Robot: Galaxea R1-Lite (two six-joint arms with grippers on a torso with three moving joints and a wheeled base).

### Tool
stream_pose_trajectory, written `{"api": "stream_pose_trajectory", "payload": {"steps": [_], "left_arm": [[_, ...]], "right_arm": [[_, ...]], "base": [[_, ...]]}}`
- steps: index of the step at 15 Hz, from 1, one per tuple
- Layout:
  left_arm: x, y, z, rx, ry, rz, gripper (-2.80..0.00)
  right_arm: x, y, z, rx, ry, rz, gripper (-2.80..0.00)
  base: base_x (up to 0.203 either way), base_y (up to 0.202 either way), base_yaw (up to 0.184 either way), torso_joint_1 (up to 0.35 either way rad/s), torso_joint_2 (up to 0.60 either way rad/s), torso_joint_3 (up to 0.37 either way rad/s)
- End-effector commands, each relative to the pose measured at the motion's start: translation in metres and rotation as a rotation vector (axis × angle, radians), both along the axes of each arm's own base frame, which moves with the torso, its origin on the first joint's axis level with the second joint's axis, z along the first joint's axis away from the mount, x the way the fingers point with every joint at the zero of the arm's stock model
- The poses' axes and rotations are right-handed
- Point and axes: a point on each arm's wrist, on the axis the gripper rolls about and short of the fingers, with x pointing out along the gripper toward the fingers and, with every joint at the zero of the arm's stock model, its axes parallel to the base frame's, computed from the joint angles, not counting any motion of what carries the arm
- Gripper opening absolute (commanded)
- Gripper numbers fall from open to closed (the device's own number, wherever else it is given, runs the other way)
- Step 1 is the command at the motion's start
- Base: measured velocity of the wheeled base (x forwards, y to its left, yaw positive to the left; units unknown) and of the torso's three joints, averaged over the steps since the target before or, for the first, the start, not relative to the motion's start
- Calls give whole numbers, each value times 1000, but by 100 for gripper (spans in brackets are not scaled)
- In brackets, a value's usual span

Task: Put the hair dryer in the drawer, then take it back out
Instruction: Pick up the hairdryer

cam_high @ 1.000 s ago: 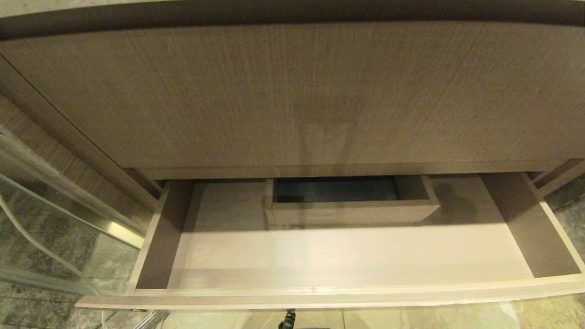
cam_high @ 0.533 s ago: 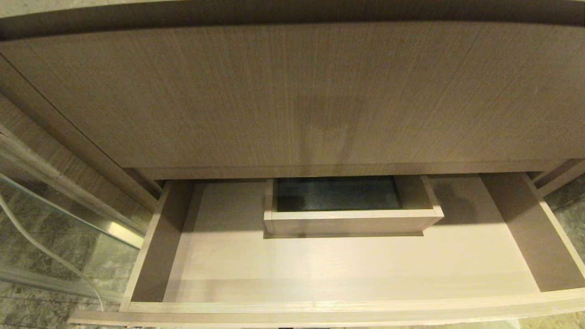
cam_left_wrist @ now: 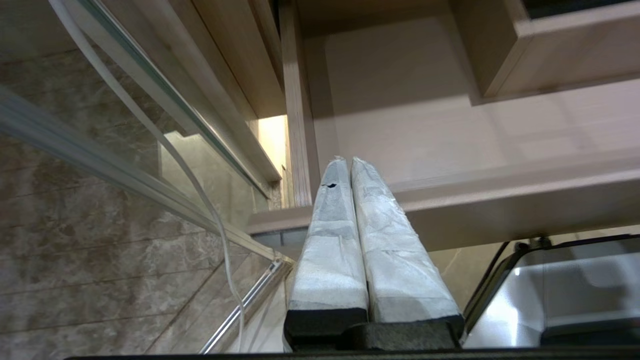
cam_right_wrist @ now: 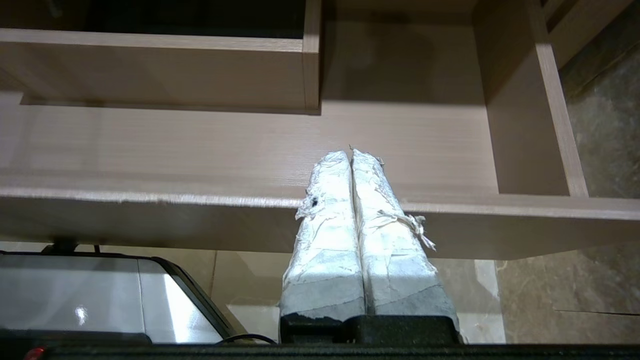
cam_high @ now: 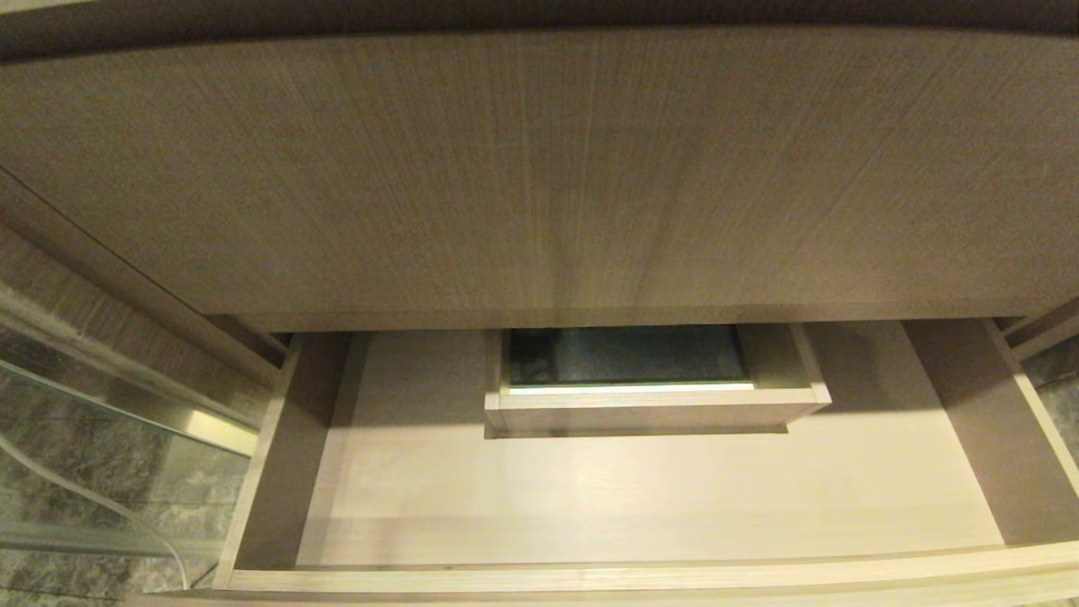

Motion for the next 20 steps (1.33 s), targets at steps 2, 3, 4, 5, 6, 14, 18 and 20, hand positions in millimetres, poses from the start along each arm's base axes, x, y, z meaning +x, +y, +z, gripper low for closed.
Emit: {"api": "stream_pose_trajectory", "payload": {"steps": [2,3,4,5,6,14,18,20], "left_arm": [[0,0,0,-1,2,0,-280],[0,0,0,-1,2,0,-280],[0,0,0,-1,2,0,-280],[0,0,0,-1,2,0,-280],[0,0,0,-1,2,0,-280],[0,0,0,-2,2,0,-280],[0,0,0,-2,2,1,-280],[0,0,0,-2,2,2,-280]], "right_arm": [[0,0,0,0,0,1,-280],[0,0,0,0,2,1,-280],[0,0,0,0,2,2,-280],[0,0,0,0,2,1,-280],[0,0,0,0,2,1,-280],[0,0,0,0,2,1,-280],[0,0,0,1,2,1,-280],[0,0,0,3,2,1,-280]], "base": [[0,0,0,249,-567,-241],[0,0,0,130,-677,-124],[0,0,0,57,-450,-42],[0,0,0,164,-408,-150],[0,0,0,229,-410,-192],[0,0,0,199,-476,-217],[0,0,0,371,-493,-240],[0,0,0,290,-519,-246]]}}
